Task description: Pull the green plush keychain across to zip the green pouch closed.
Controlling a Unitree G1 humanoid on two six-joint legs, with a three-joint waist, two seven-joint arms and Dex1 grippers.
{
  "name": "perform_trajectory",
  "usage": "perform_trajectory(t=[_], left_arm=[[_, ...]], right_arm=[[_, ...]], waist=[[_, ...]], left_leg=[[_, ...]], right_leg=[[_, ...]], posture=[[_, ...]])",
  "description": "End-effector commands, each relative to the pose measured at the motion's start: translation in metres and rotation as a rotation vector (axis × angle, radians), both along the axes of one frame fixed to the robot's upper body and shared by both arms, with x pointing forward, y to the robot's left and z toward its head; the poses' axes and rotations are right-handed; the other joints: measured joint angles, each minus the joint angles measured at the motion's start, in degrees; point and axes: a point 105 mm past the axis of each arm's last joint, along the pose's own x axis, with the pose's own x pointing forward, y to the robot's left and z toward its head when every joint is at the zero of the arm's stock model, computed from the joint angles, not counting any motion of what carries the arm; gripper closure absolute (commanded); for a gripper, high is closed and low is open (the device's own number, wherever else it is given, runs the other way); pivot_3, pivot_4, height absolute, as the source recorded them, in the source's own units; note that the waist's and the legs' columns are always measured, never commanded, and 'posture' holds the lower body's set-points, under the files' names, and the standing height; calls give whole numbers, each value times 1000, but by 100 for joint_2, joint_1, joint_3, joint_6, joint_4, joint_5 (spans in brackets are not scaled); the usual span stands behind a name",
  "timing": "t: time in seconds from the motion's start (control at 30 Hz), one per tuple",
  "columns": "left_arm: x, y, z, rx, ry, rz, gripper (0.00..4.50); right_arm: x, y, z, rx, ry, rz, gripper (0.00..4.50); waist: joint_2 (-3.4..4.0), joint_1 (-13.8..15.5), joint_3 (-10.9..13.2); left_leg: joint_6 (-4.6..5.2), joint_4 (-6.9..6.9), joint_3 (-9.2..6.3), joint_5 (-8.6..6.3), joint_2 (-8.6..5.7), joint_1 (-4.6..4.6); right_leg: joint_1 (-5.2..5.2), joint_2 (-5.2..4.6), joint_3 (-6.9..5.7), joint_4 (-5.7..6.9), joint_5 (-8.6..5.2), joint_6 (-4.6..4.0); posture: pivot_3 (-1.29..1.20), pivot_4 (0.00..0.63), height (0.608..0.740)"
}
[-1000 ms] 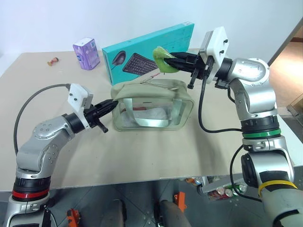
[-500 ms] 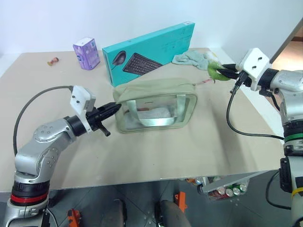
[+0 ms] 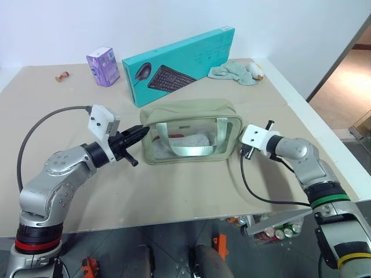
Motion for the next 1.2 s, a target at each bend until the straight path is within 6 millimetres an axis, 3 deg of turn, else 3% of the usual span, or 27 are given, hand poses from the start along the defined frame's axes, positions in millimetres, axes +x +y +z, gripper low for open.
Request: perform_trajectory(t=[0.03,0.2,0.23,0.3,0.33,0.4,0.47,0.63,0.67,0.73,0.83,0.93,1.07,1.2], left_arm=[[-2,2,12,5,-47,16,4500],[-1,5,8,4,-30,23,4500],[-2,6,8,-6,-27,19,4500],[-6,5,8,-11,-28,-8,3754],[-7,6,9,-6,-32,-10,3648],[-9,10,15,-10,-48,-7,2774],[-11,15,20,-10,-59,-3,2158],[-23,46,32,-7,-97,80,507],[-24,55,29,8,-95,119,120],[-28,77,11,64,-84,224,50],[-40,84,-15,128,-74,288,50],[-52,76,-39,154,-58,295,50],[-68,50,-60,112,-24,232,50],[-81,12,-77,81,46,103,50]], right_arm=[[2,20,12,6,-63,51,4434],[7,20,28,200,-39,21,4434],[7,18,33,257,-31,14,4123],[6,12,43,360,-29,-5,3519],[5,7,50,401,-30,-10,3330],[-1,-1,63,482,-29,-7,2397],[-10,-8,71,527,-23,-5,1766],[-47,-25,76,597,20,29,109],[-53,-27,74,619,36,32,0],[-69,-29,58,618,83,33,0],[-87,-24,41,645,139,38,0],[-102,-14,30,680,173,48,0],[-127,12,7,726,304,119,0],[-137,33,2,780,359,167,0]], waist=[[-1,-13,-1],[-1,-34,-1],[-1,-34,-1],[-1,-31,-1],[0,-28,0],[0,-27,0],[0,-20,0],[0,27,0],[0,25,0],[1,14,-1],[2,15,-2],[1,24,-1],[-5,31,-5],[-6,31,-5]], left_leg=[[0,0,0,0,3,2],[-2,0,0,3,13,10],[-2,-1,0,3,15,10],[-3,-1,-1,3,16,10],[-3,-1,-1,3,16,9],[-3,-2,0,3,15,5],[-3,-2,0,3,15,2],[-4,-10,-4,0,16,-1],[-5,-12,-4,-1,16,1],[-5,-13,0,-2,16,4],[-9,-20,-1,-8,19,25],[-11,-18,-1,-9,26,26],[-8,-11,2,-6,28,29],[-11,-7,14,-8,25,29]], right_leg=[[2,3,0,0,2,-3],[4,18,2,1,11,-15],[4,21,3,1,12,-16],[6,22,0,1,12,-16],[6,22,1,0,11,-16],[4,19,2,-1,10,-14],[3,18,0,-1,9,-12],[2,14,-9,-2,-6,-15],[2,14,-10,-2,-9,-16],[1,13,-6,-2,-10,-17],[14,9,-1,-2,-17,-24],[10,1,1,-1,-30,-50],[17,-14,0,-1,-26,-51],[12,-28,0,-5,-26,-50]], posture=[[0,150,740],[0,150,740],[0,150,740],[0,150,740],[0,150,740],[0,150,740],[0,150,740],[0,150,740],[0,150,740],[0,150,740],[0,150,740],[0,150,740],[0,150,740],[0,150,740]])
